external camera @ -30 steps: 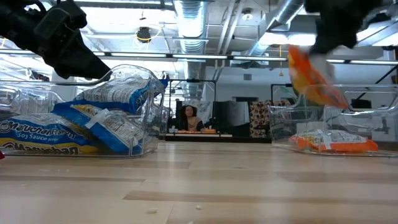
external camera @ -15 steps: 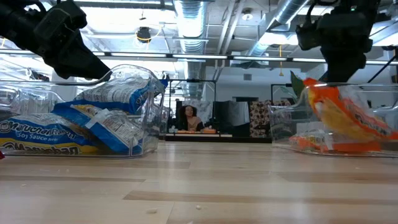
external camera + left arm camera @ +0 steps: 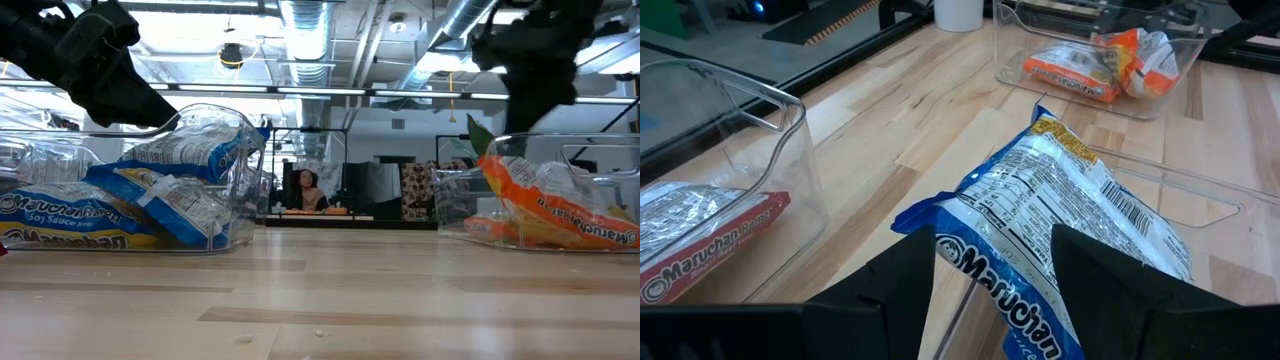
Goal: Sort Maruchan noodles
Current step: Put the orange noodle pack into the bottom right transparent bin
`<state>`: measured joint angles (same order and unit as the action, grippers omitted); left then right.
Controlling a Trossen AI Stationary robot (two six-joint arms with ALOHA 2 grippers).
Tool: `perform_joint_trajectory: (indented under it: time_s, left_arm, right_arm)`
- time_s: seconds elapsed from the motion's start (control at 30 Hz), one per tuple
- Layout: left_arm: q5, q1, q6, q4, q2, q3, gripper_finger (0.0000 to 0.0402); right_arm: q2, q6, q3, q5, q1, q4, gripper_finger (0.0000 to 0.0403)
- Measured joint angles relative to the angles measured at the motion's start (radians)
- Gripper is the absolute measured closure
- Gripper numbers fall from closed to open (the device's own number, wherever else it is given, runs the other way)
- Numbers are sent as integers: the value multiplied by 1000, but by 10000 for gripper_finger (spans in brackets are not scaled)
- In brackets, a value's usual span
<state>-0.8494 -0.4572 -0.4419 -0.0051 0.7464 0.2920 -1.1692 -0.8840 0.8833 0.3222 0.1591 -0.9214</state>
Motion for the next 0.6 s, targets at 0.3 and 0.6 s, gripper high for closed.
perform_joint_trajectory:
  time_s: [0.3,0.6]
  left_arm:
    - [3,0,0,6,0,0,212]
    - [31,0,-19,84,0,0,212]
  right_arm:
    - [20,312,-11,359,86,487,332]
    - [19,689,-216,251,44,1172,332]
